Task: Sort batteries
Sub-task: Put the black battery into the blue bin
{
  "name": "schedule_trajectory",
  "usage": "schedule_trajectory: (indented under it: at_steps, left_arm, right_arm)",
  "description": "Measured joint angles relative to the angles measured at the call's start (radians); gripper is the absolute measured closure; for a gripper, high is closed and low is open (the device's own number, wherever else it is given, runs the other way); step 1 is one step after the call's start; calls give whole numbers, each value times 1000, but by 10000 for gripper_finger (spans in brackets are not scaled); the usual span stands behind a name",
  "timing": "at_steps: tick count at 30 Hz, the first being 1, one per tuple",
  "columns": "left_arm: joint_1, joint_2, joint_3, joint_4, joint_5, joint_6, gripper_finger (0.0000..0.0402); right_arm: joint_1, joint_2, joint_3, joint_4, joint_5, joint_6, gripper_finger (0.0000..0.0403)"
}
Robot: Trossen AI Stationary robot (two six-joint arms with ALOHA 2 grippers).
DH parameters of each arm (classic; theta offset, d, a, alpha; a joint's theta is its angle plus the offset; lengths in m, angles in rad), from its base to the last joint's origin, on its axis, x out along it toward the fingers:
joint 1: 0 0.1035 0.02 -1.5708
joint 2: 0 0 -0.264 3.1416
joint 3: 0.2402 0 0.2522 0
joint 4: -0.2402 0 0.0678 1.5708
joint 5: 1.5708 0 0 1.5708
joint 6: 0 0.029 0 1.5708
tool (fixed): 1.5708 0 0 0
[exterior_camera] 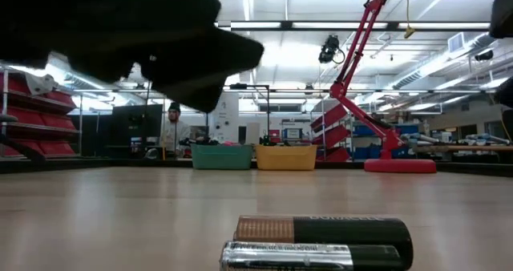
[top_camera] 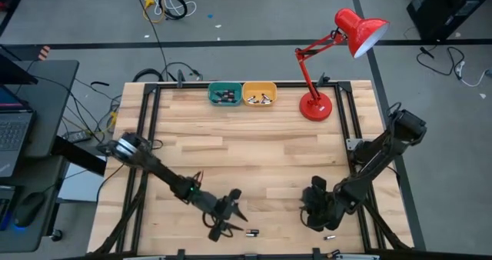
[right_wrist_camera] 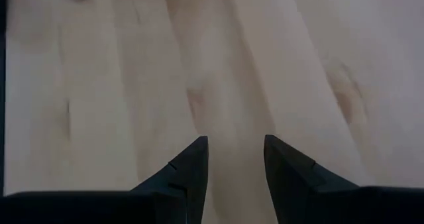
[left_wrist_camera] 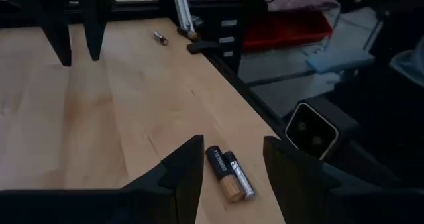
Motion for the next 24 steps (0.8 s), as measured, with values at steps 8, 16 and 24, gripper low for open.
schedule_trajectory:
  at_steps: [8,16,24]
  left_arm:
    - [-39,181,57,151,-77,-17,229]
    - [-46,229,95,139,-109,-19,229]
    - [-46,230,93,84,-150,-77,229]
  right_arm:
    - [-54,25,0,367,8,-319,270]
    - [-92,234,0,696,-192,-569,270]
    - [-122,329,-1,840,-186,-626,270]
